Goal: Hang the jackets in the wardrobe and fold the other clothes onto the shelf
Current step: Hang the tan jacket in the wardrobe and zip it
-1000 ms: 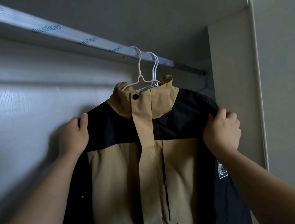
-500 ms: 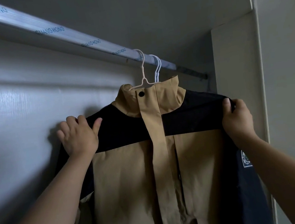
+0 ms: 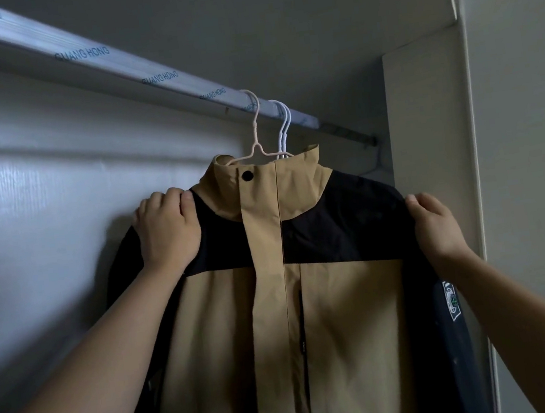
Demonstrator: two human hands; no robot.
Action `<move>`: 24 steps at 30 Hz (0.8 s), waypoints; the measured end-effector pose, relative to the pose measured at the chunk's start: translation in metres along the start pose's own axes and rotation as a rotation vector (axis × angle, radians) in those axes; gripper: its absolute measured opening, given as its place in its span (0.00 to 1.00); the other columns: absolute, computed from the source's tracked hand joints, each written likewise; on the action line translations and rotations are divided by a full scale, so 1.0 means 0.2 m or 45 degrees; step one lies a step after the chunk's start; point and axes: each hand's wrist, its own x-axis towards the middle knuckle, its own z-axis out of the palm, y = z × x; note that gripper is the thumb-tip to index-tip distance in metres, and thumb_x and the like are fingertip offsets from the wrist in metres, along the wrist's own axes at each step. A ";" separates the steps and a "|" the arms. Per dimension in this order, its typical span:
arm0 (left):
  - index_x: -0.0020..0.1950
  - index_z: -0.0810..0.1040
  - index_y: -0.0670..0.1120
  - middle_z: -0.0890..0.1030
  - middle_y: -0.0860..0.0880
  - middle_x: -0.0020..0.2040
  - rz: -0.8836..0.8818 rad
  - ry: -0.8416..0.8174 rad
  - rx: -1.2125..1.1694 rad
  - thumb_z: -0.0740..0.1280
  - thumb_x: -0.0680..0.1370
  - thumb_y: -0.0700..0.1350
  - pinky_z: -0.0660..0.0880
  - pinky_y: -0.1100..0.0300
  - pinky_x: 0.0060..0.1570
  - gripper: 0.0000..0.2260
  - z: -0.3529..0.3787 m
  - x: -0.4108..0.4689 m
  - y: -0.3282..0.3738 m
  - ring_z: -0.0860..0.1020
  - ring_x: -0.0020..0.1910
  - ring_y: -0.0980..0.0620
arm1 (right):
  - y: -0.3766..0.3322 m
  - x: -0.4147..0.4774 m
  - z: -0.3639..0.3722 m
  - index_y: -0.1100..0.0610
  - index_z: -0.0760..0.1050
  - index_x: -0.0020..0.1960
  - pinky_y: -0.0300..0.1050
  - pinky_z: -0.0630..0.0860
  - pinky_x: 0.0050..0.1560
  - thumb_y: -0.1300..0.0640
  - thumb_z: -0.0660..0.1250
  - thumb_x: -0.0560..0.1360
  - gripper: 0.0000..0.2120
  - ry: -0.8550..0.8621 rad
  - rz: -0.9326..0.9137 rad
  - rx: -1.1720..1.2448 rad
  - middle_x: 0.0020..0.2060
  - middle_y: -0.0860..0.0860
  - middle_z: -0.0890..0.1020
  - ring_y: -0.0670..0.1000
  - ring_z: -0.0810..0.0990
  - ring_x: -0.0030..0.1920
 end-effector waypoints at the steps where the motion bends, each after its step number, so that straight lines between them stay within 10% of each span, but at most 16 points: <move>1: 0.44 0.78 0.41 0.79 0.40 0.43 -0.035 0.006 -0.052 0.52 0.84 0.54 0.70 0.44 0.54 0.23 0.00 0.02 0.02 0.75 0.49 0.36 | 0.00 0.01 -0.01 0.58 0.71 0.42 0.49 0.68 0.40 0.47 0.58 0.82 0.17 0.025 -0.021 -0.063 0.35 0.49 0.74 0.50 0.71 0.38; 11: 0.28 0.60 0.48 0.69 0.46 0.30 -0.036 -0.015 -0.146 0.54 0.82 0.52 0.66 0.48 0.51 0.22 0.04 0.13 0.00 0.74 0.42 0.38 | -0.20 0.17 -0.07 0.59 0.70 0.51 0.56 0.69 0.51 0.45 0.49 0.86 0.19 0.192 -0.389 -0.733 0.51 0.62 0.76 0.65 0.74 0.53; 16: 0.29 0.60 0.48 0.66 0.48 0.30 -0.010 0.024 -0.141 0.56 0.83 0.51 0.67 0.46 0.48 0.22 0.03 0.10 0.01 0.73 0.40 0.38 | -0.08 0.09 -0.12 0.57 0.72 0.42 0.54 0.73 0.48 0.39 0.48 0.83 0.27 -0.175 -0.249 -0.952 0.46 0.68 0.81 0.70 0.79 0.49; 24: 0.32 0.65 0.48 0.69 0.48 0.34 0.097 0.056 -0.040 0.54 0.84 0.55 0.63 0.48 0.50 0.22 -0.01 0.13 -0.07 0.72 0.44 0.39 | 0.09 -0.08 -0.07 0.51 0.67 0.41 0.52 0.66 0.41 0.32 0.42 0.79 0.27 -0.091 -0.252 -0.782 0.40 0.62 0.79 0.68 0.78 0.45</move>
